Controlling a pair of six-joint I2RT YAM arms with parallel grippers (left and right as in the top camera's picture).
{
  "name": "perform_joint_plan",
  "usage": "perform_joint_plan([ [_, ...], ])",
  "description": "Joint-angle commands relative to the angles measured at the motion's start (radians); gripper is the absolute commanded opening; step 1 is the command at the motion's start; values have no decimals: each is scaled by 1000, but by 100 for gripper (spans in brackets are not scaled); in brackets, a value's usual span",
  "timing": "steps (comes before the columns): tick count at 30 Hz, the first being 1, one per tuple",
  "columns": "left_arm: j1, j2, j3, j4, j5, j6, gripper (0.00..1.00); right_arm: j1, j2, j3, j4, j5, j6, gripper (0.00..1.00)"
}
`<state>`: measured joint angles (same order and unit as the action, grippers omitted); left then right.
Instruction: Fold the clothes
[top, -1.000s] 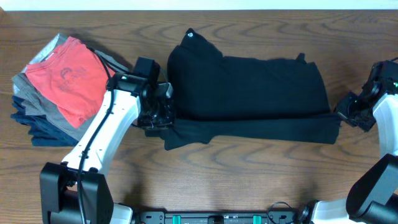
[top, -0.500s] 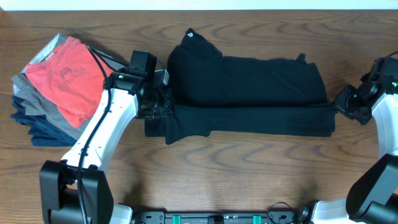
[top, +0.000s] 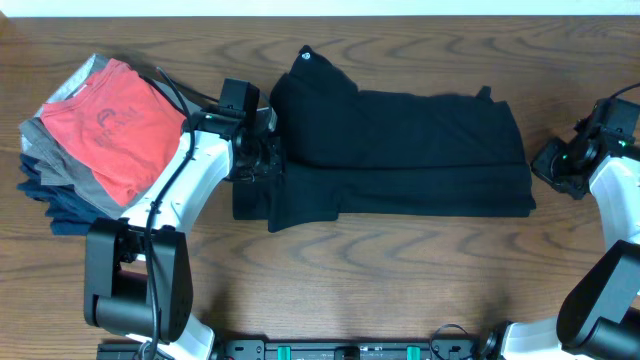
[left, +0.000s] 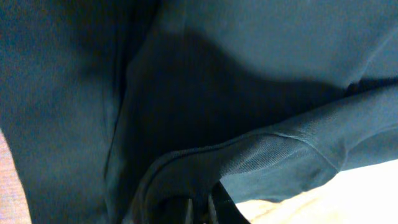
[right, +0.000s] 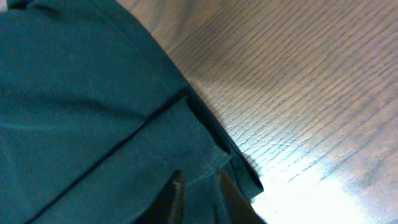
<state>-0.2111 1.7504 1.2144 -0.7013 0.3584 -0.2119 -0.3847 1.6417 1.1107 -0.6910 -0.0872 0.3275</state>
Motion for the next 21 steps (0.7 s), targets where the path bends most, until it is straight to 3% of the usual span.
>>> perform_joint_plan([
  [1, 3, 4, -8, 30, -16, -11, 38, 6, 10, -10, -6, -16, -11, 22],
  [8, 3, 4, -8, 74, -14, -14, 55, 6, 10, -10, -66, -16, -11, 24],
  [13, 2, 4, -8, -60, 12, -36, 57, 6, 10, -11, -107, -14, -12, 25],
  [17, 2, 4, -11, -201, -90, -37, 57, 6, 10, -14, -114, -15, -15, 25],
  [21, 2, 6, -42, -225, -94, -37, 57, 6, 10, -14, -120, -15, -23, 25],
])
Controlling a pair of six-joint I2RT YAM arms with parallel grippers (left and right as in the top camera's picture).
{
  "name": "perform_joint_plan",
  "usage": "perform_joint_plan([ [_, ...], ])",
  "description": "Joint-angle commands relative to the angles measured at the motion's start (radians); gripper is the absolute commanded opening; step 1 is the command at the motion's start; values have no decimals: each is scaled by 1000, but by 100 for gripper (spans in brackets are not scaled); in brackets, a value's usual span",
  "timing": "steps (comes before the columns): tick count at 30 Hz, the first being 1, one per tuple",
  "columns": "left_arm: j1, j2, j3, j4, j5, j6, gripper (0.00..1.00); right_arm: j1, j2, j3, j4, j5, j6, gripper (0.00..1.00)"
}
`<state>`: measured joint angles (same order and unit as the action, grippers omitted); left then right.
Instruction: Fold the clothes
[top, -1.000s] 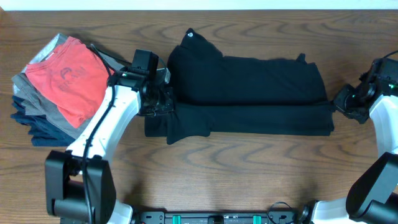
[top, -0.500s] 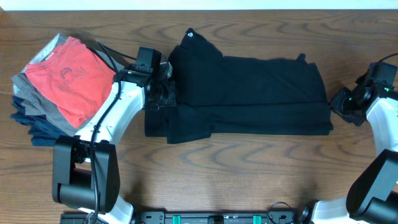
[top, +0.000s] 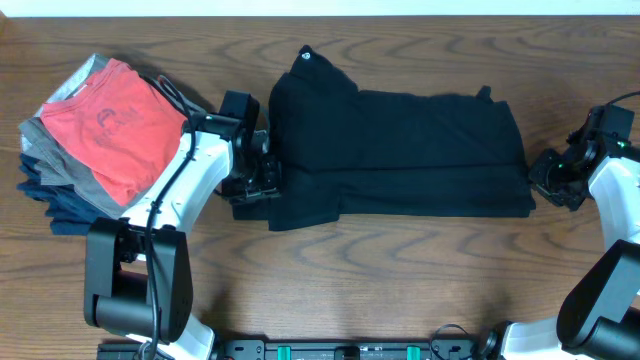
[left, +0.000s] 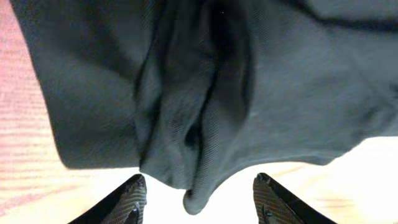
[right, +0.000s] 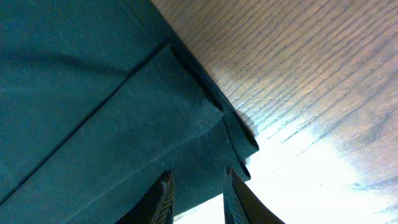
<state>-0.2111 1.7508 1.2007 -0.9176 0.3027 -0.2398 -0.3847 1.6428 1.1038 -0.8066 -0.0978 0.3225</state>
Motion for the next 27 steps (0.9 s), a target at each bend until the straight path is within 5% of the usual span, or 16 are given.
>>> perform_joint_plan([
  [1, 2, 6, -39, -8, -27, -9, 56, 6, 9, -7, -6, -4, -18, 25],
  [15, -22, 5, -97, 11, 135, -8, 42, 6, 9, -7, -13, -4, -18, 27],
  [27, -93, 6, -98, 37, 2, -9, 43, 6, 9, -7, -14, -4, -33, 28],
])
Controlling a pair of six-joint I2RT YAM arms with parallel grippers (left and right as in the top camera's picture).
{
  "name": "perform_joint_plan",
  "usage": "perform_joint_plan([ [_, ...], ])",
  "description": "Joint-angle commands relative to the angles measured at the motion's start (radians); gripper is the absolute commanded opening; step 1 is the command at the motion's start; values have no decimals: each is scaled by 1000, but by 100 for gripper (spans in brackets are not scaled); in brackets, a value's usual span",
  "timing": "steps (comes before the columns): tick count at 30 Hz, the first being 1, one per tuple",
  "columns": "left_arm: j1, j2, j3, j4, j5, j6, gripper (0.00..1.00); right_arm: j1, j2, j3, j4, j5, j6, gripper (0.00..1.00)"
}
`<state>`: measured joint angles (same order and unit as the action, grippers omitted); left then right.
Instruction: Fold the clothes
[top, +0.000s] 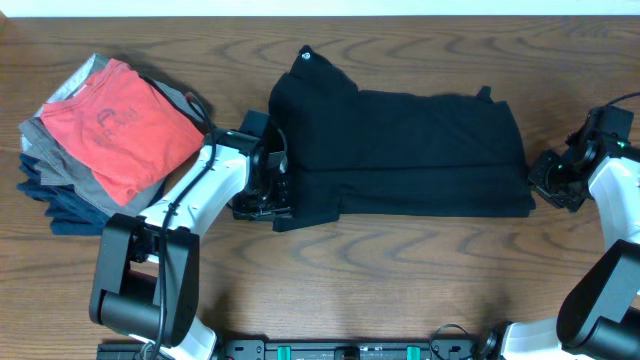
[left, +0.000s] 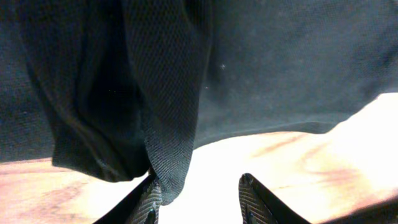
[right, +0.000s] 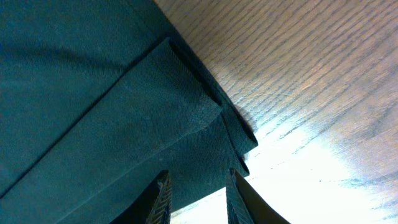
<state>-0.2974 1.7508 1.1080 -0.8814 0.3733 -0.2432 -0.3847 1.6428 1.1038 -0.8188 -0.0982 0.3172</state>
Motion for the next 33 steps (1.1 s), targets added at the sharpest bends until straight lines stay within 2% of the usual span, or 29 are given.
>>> perform_joint_plan([
  [1, -7, 6, -5, 1, -81, -6, 43, 6, 9, -7, -2, -3, -27, 29],
  [5, -7, 6, -5, 14, -124, -6, 43, 6, 9, -7, -2, -3, -27, 29],
  [6, -7, 6, -5, 19, -124, -6, 40, 6, 9, -7, -2, -3, -27, 29],
  [10, -7, 6, -5, 27, -121, -6, 13, 6, 9, -7, -2, -3, -27, 30],
  [12, -7, 6, -5, 27, -120, -6, 6, 6, 9, -7, -2, -3, -27, 30],
  [23, 15, -35, 93, 40, -45, 37, 6, 6, 9, -7, -1, -3, -27, 31],
  [33, 44, -68, 126, 239, -49, 39, 6, 6, 9, -7, -1, -3, -27, 31],
])
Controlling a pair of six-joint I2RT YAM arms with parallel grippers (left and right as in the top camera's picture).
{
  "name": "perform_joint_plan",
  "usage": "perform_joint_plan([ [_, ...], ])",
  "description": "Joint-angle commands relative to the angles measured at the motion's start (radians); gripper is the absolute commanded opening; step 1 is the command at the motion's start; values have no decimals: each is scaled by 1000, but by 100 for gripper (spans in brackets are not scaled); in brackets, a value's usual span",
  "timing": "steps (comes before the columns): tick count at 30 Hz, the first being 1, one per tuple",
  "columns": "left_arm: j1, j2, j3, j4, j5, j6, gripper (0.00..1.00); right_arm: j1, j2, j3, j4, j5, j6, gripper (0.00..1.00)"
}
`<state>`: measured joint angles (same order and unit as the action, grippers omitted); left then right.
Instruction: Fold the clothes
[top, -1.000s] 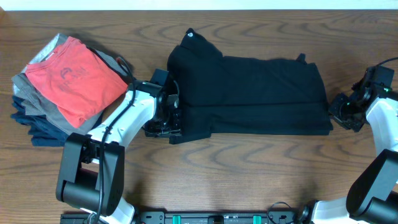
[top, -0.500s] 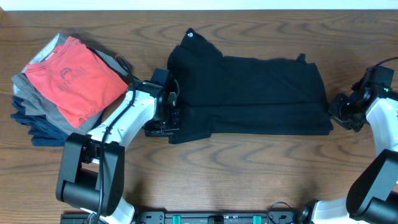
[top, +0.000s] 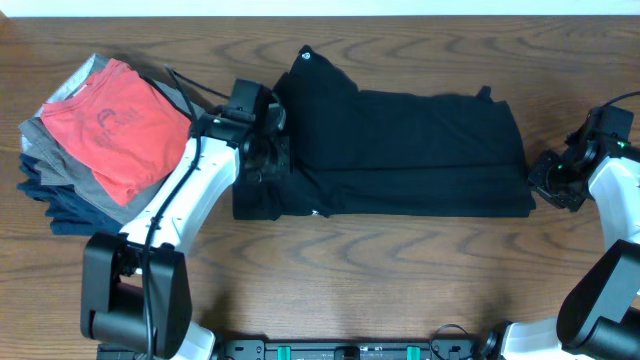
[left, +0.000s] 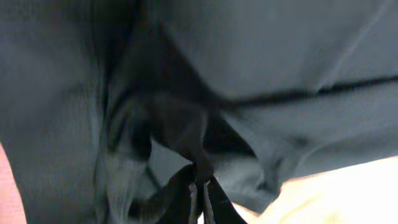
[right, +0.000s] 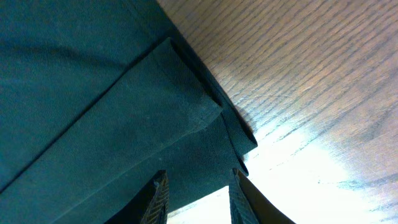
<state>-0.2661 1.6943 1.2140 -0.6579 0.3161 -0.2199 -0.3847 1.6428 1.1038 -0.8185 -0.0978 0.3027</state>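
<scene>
A black garment (top: 410, 150) lies folded into a long band across the middle of the table. My left gripper (top: 268, 162) sits on its left end, shut on a pinched fold of the black fabric (left: 186, 134). In the left wrist view the left gripper (left: 199, 198) has its jaws pressed together with cloth between them. My right gripper (top: 553, 182) rests at the garment's right end. In the right wrist view the right gripper (right: 198, 202) is open, and the layered hem corner (right: 199, 112) lies just ahead of its fingers.
A stack of folded clothes topped by a red T-shirt (top: 110, 125) lies at the far left, close to my left arm. The wooden table (top: 350, 280) shows bare in front of the garment.
My left gripper was open at the garment's front left corner; now it is shut on a fold, farther back. The flap that stuck out at the front left edge is gone. The right gripper is unchanged.
My left gripper was first shut on fabric at the garment's left end. It was then open over the left edge, then open at the front left corner, and now grips a fold farther back. The right gripper stayed open by the right hem, shifting only slightly.
</scene>
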Motion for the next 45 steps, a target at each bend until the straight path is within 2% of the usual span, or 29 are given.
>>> perform_joint_plan([
  [1, 16, -11, 20, 20, 8, 16, 6, 6, 9, -7, -1, -4, -13, 31],
  [4, 26, -11, 19, 8, 3, 16, 6, 6, 9, -7, -1, -4, -13, 31],
  [8, 47, -11, 18, -15, -74, 16, 6, 6, 9, -7, 1, -4, -13, 31],
  [12, 71, -11, 18, -11, -74, -13, 6, 6, 9, -7, 1, -4, -13, 32],
  [13, 75, -11, 18, -15, -74, -14, 9, 6, 9, -7, 1, -4, -13, 31],
  [17, 78, -11, 18, -67, -75, -14, 44, 6, 9, -7, 1, -3, -13, 32],
  [19, 78, -11, 18, -85, -75, -14, 52, 6, 9, -7, 1, -4, -13, 32],
  [22, 78, -11, 19, -90, -73, -16, 53, 6, 9, -7, 2, -4, -13, 33],
  [24, 78, -16, 19, -97, -63, -34, 51, 6, 9, -7, -2, -4, -13, 33],
  [25, 78, -20, 19, -100, -54, -45, 44, 6, 9, -7, -4, -3, -13, 33],
  [27, 78, -35, 20, -98, -1, -48, 13, 6, 9, -7, -4, -4, -13, 34],
  [28, 78, -45, 21, -93, 31, -48, 6, 6, 9, -7, -3, -3, -13, 34],
  [32, 74, -96, 21, -40, 122, -48, 6, 6, 9, -7, -1, -4, -13, 34],
  [35, 59, -104, 21, -32, 121, -48, 6, 6, 9, -7, -1, -4, -13, 35],
  [45, 14, 43, -8, 51, 103, -44, 6, 6, 9, -7, -5, -4, -13, 36],
])
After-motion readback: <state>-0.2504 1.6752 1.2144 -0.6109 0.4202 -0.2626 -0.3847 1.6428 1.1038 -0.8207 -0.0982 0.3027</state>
